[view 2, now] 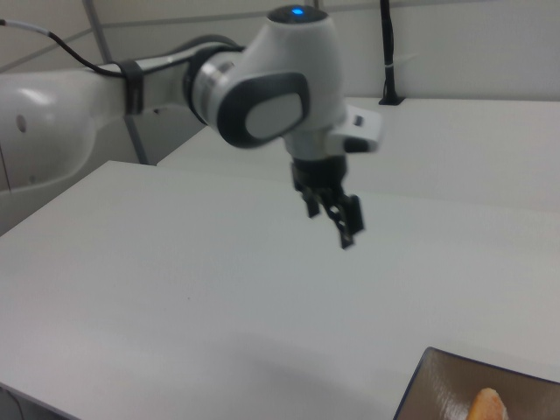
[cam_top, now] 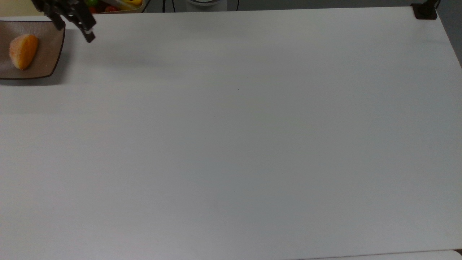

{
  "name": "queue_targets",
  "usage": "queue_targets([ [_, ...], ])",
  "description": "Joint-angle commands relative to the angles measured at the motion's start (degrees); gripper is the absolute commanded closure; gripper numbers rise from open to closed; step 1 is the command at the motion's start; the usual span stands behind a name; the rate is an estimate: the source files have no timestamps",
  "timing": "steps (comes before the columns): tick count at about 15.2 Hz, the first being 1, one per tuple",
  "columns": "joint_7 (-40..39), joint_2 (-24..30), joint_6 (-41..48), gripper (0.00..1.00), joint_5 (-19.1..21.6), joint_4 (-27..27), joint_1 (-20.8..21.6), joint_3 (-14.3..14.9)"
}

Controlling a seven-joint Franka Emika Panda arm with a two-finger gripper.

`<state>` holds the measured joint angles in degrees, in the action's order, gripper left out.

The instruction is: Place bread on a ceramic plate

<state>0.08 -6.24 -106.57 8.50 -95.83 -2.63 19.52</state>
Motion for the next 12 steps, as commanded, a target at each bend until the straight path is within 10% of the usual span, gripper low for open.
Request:
queue_targets([
  [1,2.1,2.0,5.0,0.0,-3.2,1.5,0.5,-6.2],
  [12,-4.9,4.3,8.7,0.0,-8.2,1.1,6.0,-14.7],
])
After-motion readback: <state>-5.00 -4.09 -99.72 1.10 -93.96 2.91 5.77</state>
